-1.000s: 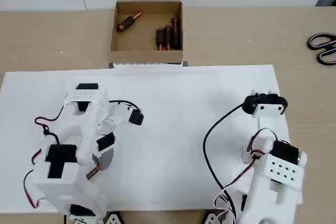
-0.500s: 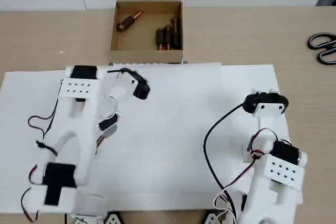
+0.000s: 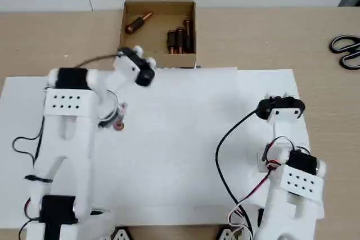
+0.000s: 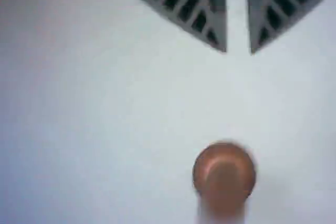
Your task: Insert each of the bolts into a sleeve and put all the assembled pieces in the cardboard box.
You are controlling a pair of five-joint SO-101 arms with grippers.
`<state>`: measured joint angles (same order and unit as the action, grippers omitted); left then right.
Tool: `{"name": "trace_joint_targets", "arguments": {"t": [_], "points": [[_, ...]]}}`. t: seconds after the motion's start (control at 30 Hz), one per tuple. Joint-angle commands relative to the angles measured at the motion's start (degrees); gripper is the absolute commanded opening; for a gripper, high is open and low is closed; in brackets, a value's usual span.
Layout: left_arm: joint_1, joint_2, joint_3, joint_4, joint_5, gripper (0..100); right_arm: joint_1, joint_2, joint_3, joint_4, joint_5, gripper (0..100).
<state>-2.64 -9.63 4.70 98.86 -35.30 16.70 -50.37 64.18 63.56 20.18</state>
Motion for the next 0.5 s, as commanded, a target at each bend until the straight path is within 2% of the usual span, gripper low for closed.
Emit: {"name": "trace_joint_targets", "arguments": {"t": [0.0, 0.27, 0.47], "points": [[-3.1, 0.4, -9.7, -4.3, 4.6, 0, -1.6, -0.7, -0.2, -0.9, 0.4, 0.8], [-3.5, 12.3, -11.7, -6.6, 10.5, 0, -2.9, -0.7, -0.2, -0.9, 0.5, 0.8], [-3.5, 12.9, -12.1, -6.4, 11.0, 1, -2.8, -0.7, -0.2, -0.9, 0.5, 0.8]]}}
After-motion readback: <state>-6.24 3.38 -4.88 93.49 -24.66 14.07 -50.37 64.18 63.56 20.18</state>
